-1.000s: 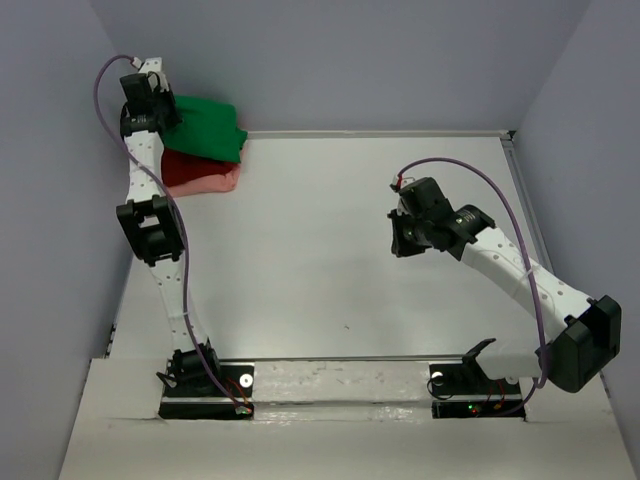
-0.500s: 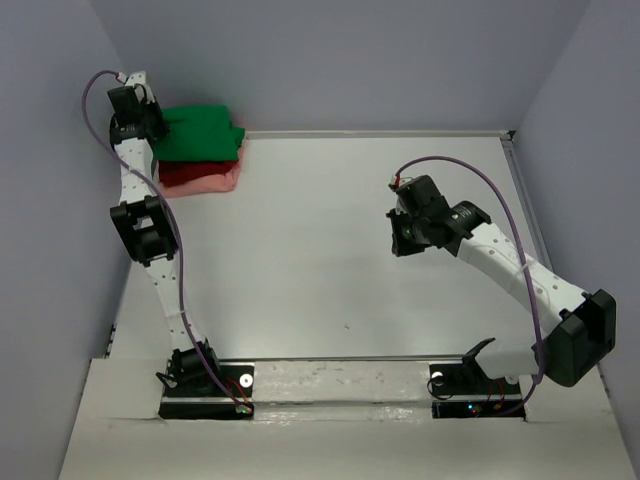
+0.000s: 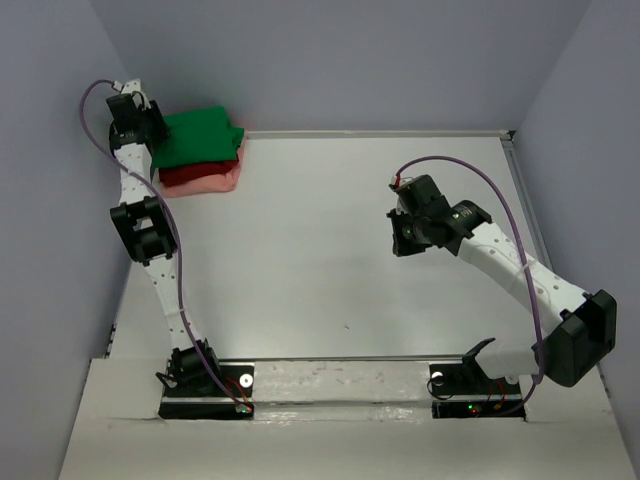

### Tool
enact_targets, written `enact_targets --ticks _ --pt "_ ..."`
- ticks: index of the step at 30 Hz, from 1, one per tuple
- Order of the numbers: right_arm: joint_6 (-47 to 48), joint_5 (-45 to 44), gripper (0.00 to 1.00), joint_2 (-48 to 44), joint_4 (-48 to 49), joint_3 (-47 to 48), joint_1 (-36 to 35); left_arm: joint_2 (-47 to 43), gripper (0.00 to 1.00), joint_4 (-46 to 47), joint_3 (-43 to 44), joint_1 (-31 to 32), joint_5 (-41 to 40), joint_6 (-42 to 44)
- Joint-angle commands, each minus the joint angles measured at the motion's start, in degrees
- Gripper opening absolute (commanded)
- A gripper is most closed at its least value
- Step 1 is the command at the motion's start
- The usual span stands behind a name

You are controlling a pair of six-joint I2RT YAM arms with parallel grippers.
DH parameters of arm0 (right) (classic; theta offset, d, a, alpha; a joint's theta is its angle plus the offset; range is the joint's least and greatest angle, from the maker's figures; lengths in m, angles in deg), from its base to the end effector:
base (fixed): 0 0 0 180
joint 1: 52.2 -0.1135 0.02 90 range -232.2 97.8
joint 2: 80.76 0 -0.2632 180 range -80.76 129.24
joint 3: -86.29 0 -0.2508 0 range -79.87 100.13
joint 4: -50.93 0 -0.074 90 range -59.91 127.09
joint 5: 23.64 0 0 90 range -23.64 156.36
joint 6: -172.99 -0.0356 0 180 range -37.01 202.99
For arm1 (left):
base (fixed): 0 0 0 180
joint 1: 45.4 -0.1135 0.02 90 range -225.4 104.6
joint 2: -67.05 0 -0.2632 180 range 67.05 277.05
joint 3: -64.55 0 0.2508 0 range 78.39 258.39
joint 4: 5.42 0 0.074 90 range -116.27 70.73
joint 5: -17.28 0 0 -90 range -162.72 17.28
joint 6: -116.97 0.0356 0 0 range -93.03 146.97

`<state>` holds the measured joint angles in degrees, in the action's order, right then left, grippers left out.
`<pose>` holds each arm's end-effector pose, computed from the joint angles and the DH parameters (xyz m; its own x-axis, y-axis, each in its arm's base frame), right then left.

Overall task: Fold and stack the t-shirts
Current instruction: Put the neatly folded tshirt into the corner of the board with the left arm

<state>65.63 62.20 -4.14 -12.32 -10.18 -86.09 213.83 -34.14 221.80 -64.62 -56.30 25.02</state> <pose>0.2245 0.1477 0.3086 -0.8154 -0.1893 -0.5470 -0.2928 0.9501 0.1077 0.5600 0.1846 0.2694 -0.2934 -0.1369 -0.9461 -0.0723 0.9900 -0.1208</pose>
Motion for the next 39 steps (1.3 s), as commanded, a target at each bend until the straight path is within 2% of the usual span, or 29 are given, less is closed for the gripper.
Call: enact_targets --ticks 1,7,12,13,15,18,30,33,34,36,39 --pt "0.5 -0.6 0.00 -0.3 0.0 2.1 -0.6 -0.4 0.54 2.9 2.2 0.6 -0.1 0.2" --pt "0.5 0.2 0.00 -0.1 1.2 0.9 -0.6 -3.8 0.59 2.9 1.0 2.5 -3.2 1.6" --pt "0.8 0.0 0.00 -0.2 1.6 0.3 -0.6 -7.8 0.68 2.5 0.9 4.5 -6.1 1.6" --pt "0.8 0.4 0.00 -0.7 2.1 0.0 -0.6 -9.0 0.74 2.3 0.8 4.8 -7.2 1.6" --pt "1.0 0.1 0.00 -0.9 2.4 -0.7 -0.6 -9.9 0.75 0.9 1.5 5.5 -9.1 4.1" --pt "0.9 0.3 0.00 -1.3 2.6 -1.1 -0.6 -12.0 0.99 0.6 1.1 6.7 -11.7 4.4" --pt "1.4 0.0 0.00 -6.8 2.8 -3.7 -0.6 -16.6 0.99 -3.3 -1.7 9.2 -29.2 3.5" --pt "1.1 -0.6 0.00 -8.1 3.1 -4.6 -0.6 -19.1 0.99 -4.5 -1.4 9.5 -27.9 -0.8" --pt "1.2 -1.4 0.00 -8.3 3.4 -4.9 -0.6 -20.0 0.99 -4.8 -1.1 9.6 -24.4 -1.6" --pt "1.1 -2.2 0.00 -8.4 4.1 -5.3 -0.6 -22.1 0.99 -6.0 -1.3 10.5 -22.8 -3.0" --pt "0.8 -4.3 0.00 -8.9 5.2 -4.6 -0.6 -27.8 0.98 -9.1 -1.8 14.0 -22.7 -2.7"
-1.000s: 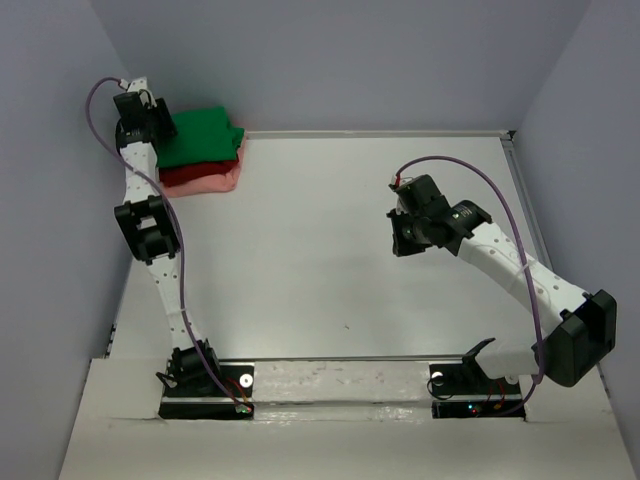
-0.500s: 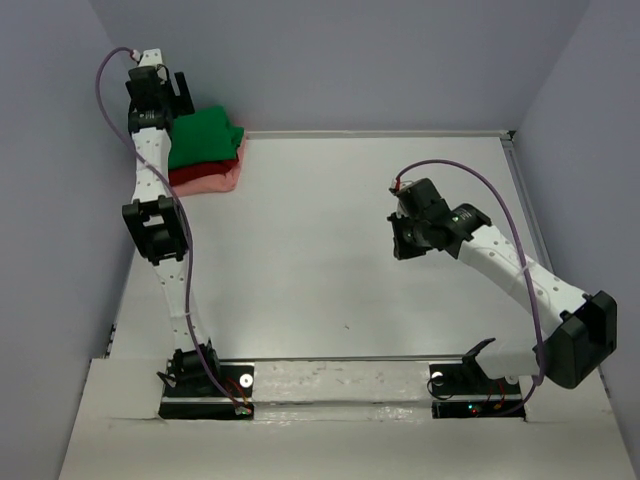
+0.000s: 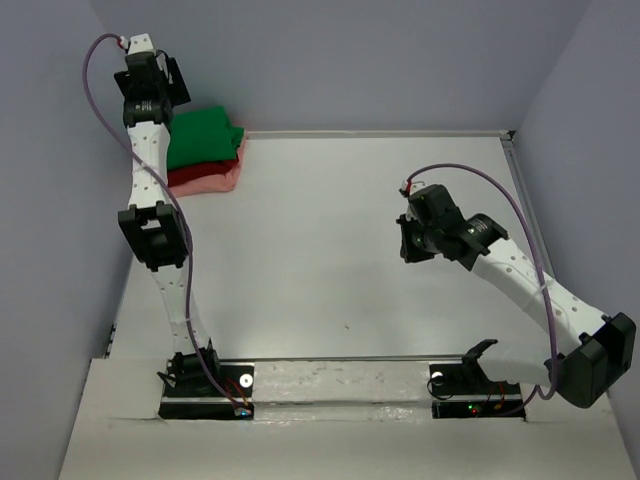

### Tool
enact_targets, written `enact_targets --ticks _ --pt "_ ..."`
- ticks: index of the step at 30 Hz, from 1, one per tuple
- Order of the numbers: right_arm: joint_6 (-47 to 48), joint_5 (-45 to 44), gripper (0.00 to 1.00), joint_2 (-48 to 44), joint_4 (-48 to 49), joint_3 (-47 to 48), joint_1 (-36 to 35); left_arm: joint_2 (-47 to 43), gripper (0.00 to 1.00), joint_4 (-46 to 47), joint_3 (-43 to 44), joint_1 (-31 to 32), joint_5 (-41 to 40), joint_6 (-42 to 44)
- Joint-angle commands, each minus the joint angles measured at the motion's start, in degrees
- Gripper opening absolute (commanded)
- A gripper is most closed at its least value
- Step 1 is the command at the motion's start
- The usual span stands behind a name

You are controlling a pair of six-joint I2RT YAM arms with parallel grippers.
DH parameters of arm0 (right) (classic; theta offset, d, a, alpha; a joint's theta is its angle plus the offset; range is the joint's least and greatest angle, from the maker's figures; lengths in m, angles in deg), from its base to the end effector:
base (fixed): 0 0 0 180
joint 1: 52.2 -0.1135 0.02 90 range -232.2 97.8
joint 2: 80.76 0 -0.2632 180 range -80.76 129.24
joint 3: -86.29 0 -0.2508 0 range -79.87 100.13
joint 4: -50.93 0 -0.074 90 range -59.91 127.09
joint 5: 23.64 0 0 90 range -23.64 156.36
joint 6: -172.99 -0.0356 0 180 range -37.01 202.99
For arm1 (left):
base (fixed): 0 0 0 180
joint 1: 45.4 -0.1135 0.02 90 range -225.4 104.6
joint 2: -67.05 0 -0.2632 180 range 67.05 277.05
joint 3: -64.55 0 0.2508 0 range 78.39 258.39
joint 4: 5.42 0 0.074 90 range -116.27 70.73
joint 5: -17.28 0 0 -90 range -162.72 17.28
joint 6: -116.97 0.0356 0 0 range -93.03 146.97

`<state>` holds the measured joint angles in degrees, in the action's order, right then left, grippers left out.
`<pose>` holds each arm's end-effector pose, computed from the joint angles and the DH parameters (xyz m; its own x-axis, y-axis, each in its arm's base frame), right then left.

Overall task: Fold and stack the t-shirts
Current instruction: Put the neatly folded tshirt into the corner of the board with the left arm

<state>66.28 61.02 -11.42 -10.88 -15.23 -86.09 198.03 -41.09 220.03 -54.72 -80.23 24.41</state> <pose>0.2020 0.1317 0.3126 -0.7784 -0.1780 -0.6021 -0.2971 0.9492 0.1035 0.5203 0.0901 0.3950 -0.1781 -0.0741 -0.9812 -0.2953 0.9552 -0.0185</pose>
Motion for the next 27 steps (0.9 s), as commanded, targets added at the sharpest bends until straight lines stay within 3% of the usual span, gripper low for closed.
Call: enact_targets --ticks 1,4,9,12,13,16,22,27 --pt "0.3 -3.4 0.00 -2.0 4.2 0.7 -0.6 -13.3 0.98 -3.0 -0.5 6.4 0.3 -2.4" --pt "0.9 -6.4 0.00 -3.7 6.4 0.7 -0.6 -20.0 0.98 -4.8 -6.2 9.0 -0.5 -4.4" --pt "1.1 -10.5 0.00 -6.0 8.3 -0.7 -0.6 -33.9 0.97 -0.2 -29.4 14.0 2.8 -8.6" --pt "0.9 -11.0 0.25 -7.3 8.9 -2.0 -0.6 -43.2 0.98 2.1 -42.3 17.0 0.7 -9.1" --pt "0.8 -11.7 0.47 -8.1 9.0 -2.3 -0.6 -47.5 0.98 3.4 -45.1 17.3 1.0 -9.6" --pt "0.9 -12.9 0.68 -9.1 9.2 -3.2 -0.6 -55.3 0.98 5.2 -58.2 18.4 0.8 -14.0" --pt "0.7 -13.4 0.85 -9.4 9.8 -4.0 -0.6 -63.2 0.98 9.2 -72.4 24.7 -0.6 -16.9" --pt "0.5 -12.7 0.87 -7.9 10.8 -3.4 -0.6 -64.7 0.98 10.7 -76.8 29.6 -3.4 -17.9"
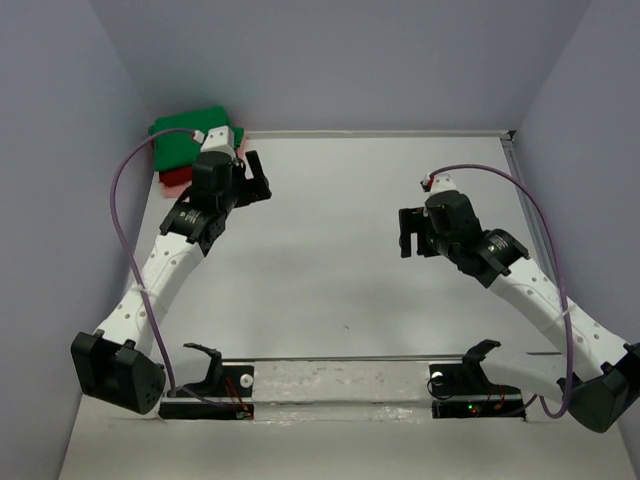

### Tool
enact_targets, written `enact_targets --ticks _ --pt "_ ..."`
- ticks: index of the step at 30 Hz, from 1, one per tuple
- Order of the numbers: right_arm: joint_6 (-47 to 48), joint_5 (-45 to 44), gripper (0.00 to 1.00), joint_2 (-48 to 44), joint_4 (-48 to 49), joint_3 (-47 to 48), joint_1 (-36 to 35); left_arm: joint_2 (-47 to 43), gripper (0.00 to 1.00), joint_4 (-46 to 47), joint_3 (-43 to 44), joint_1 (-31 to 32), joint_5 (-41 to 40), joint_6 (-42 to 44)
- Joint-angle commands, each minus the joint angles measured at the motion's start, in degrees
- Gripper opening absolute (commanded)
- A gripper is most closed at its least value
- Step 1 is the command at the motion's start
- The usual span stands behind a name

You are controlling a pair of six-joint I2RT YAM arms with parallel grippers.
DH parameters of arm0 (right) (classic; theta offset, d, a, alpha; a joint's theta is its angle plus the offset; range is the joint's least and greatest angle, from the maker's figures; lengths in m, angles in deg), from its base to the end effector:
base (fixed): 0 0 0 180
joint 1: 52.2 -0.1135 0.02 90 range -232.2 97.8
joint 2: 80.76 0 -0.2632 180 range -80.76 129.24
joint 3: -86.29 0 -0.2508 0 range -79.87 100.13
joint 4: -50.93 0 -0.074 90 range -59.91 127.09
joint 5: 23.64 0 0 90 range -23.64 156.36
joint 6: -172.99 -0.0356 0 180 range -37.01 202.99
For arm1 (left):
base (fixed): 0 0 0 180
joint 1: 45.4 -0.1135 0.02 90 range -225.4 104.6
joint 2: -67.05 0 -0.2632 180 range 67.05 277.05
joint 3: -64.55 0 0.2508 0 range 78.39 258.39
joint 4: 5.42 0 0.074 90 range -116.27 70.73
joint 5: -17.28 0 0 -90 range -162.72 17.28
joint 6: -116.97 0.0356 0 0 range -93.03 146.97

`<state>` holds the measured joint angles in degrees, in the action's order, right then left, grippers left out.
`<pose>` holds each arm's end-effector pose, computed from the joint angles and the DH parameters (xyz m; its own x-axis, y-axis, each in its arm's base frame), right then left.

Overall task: Fold and stack the t-shirts
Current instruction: Put the neatly folded tshirt into the corner of the board with the left arm

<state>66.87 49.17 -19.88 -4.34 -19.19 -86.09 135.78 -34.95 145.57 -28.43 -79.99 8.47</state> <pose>0.1855 0.1119 0.3308 -0.6268 -0.1015 -0.7726 -0.1825 0.9830 0.0189 0.2634 -0.0757 0.3798 -0.3240 -0.2302 -0.9176 0.0750 0.9606 -0.2675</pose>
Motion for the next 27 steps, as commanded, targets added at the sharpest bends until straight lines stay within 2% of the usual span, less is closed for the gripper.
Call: enact_targets --ticks 1,9,16,27 --pt "-0.3 -1.2 0.87 0.7 4.4 0.7 -0.6 -2.6 0.98 4.5 -2.6 4.3 -4.2 -2.1" --pt "0.2 -2.3 0.88 6.1 8.4 2.2 -0.6 0.3 0.99 4.5 -2.7 12.2 -6.1 -2.0" --pt "0.0 2.6 0.88 12.4 11.5 5.1 -0.6 4.1 0.99 2.6 -0.2 16.9 -9.9 -2.6" --pt "-1.4 7.1 0.88 12.4 15.2 2.2 -0.6 12.2 0.99 -1.8 3.4 26.3 -17.8 -5.3"
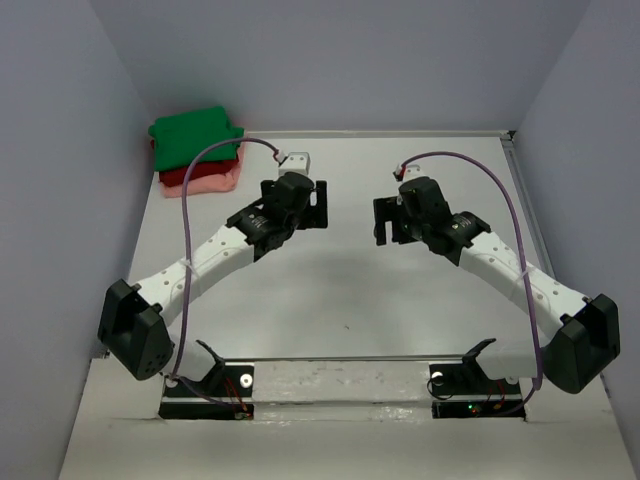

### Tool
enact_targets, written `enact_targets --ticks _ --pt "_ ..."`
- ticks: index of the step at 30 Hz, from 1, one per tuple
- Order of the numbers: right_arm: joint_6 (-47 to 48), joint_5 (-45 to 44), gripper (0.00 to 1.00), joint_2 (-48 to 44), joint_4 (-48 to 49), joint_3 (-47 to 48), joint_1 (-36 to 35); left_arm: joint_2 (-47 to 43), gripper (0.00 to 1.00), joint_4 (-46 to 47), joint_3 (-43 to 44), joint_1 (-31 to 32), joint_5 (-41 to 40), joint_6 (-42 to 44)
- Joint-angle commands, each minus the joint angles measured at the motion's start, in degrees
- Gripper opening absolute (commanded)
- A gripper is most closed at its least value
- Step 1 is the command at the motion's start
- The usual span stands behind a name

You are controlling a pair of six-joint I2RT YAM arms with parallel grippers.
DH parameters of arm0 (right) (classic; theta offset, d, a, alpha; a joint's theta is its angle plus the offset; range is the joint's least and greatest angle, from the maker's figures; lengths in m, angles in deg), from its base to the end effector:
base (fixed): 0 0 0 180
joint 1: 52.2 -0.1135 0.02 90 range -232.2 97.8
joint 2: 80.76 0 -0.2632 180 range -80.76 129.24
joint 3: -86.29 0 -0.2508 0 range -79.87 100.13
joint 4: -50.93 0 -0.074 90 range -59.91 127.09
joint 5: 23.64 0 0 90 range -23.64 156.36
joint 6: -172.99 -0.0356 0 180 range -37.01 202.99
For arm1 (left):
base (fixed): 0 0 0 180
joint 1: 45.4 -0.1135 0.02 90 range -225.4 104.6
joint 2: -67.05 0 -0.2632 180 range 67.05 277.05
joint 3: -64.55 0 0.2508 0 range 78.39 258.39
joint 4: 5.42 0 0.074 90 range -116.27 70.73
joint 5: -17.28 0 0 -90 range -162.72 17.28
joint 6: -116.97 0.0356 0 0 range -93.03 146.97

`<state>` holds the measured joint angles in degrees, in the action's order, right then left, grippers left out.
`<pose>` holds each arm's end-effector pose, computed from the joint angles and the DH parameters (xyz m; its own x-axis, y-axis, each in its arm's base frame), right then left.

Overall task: Fold and stack the t-shirts
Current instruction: Put the neatly folded tshirt into the corner of the board with the left arm

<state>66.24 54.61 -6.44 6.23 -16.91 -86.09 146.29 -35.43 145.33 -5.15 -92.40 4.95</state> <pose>0.2365 0.1501 0.3046 -0.6554 -0.1003 -0.7486 -0.2421 0.9667 0.0824 0.2490 -0.1951 0.3276 -0.4807 -0.0556 -0.8751 0.2181 0.9590 -0.1808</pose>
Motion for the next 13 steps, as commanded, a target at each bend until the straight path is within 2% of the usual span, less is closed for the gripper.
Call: enact_targets --ticks 1,13 --pt "-0.9 1.4 0.88 -1.0 4.9 -0.6 -0.6 2.7 0.99 -1.4 3.8 3.5 -5.9 -2.1" --pt "-0.8 -0.7 0.90 -7.0 5.7 -6.4 -0.6 3.1 0.99 -1.2 3.9 6.9 -10.2 -3.9"
